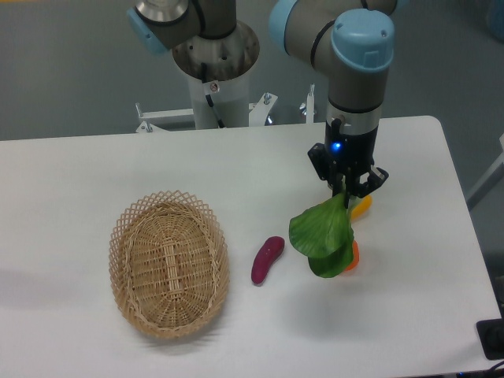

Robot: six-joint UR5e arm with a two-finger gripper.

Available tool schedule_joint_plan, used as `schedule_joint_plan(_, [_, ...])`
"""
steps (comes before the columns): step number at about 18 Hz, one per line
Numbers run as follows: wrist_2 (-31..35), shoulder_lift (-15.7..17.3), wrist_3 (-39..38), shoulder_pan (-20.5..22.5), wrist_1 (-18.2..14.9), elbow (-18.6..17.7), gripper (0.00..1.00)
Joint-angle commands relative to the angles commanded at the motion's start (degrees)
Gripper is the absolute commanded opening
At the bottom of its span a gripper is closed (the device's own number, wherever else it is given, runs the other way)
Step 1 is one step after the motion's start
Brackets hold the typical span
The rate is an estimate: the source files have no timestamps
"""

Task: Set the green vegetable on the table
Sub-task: 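Hold the green bok choy in the gripper and begin moving it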

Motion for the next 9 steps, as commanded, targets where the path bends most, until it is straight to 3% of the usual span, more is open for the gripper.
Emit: schedule_joint_plan(9, [0.17, -0.61, -0.88, -0.53, 0.44, -0.53, 0.27])
